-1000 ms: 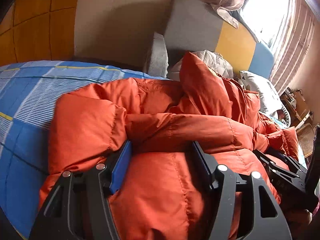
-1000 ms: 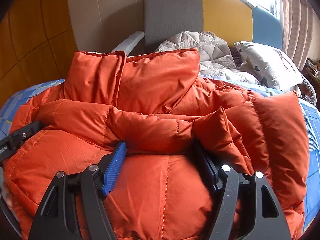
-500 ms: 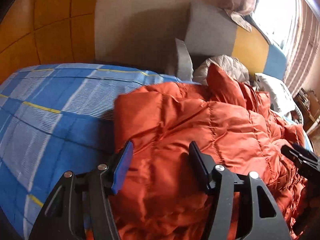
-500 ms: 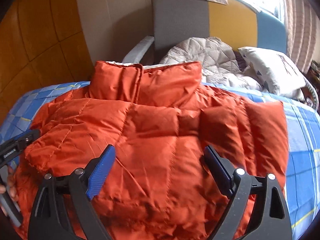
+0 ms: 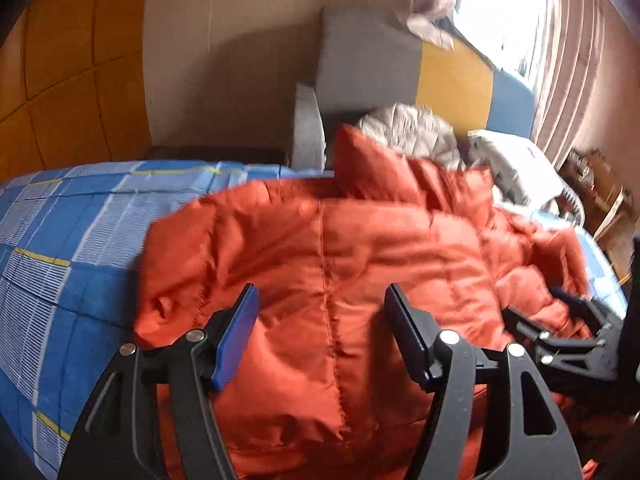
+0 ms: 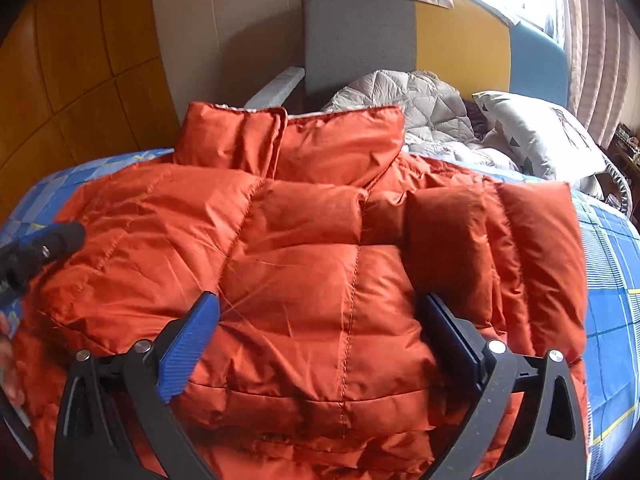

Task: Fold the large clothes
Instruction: 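Lay the hem over the jacket and open both tools, pulling back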

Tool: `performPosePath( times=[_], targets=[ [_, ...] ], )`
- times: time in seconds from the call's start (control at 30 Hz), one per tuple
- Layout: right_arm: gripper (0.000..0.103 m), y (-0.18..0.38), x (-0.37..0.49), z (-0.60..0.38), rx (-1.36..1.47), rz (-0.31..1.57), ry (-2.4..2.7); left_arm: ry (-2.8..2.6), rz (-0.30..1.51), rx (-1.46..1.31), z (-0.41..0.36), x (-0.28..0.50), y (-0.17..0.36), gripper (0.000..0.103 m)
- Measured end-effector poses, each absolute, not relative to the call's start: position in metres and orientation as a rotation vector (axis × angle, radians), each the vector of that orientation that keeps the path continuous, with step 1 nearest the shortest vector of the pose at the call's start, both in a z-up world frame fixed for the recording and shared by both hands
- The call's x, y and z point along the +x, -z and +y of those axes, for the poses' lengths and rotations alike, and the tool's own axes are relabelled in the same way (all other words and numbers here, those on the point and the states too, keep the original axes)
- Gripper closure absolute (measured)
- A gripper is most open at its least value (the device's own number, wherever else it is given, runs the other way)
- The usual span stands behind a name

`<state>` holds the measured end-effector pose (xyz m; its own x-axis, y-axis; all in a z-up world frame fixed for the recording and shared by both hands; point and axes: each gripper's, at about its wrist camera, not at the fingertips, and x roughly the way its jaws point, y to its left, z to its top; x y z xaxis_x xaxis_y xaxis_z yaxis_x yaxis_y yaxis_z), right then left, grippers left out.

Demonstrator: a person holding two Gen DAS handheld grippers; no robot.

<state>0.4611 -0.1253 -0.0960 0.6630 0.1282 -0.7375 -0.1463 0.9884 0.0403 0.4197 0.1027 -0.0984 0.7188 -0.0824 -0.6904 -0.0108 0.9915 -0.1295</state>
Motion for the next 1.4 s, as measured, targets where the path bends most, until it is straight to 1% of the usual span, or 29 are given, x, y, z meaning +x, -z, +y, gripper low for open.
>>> performPosePath(
  times=[0.3, 0.6, 0.8, 1.07, 1.13, 1.4],
  targets=[
    [0.003, 0.116, 0.476, -0.122, -0.024, 0.872, -0.161, 0.039, 0.788, -0.153, 0.105, 0.43, 0.122, 0.034],
    [0.003, 0.118, 0.477, -0.119, -0.034, 0.881, -0.158, 0.026, 0.774, -0.166, 0.107, 0.425, 0.118, 0.035],
    [0.003, 0.106, 0.47, -0.126, -0.027, 0.884, -0.165, -0.002, 0.724, -0.163, 0.111, 0.387, 0.093, 0.027],
    [0.003, 0.083, 0.428, -0.142, 0.014, 0.882, -0.171, 0.0, 0.657, -0.153, 0.12, 0.331, 0.06, 0.026],
    [0.003, 0.081, 0.415, -0.148, 0.023, 0.891, -0.171, 0.003, 0.647, -0.154, 0.12, 0.318, 0.055, 0.023],
    [0.003, 0.078, 0.364, -0.202, 0.063, 0.932, -0.126, 0.01, 0.653, -0.161, 0.123, 0.265, 0.056, 0.022]
  ],
)
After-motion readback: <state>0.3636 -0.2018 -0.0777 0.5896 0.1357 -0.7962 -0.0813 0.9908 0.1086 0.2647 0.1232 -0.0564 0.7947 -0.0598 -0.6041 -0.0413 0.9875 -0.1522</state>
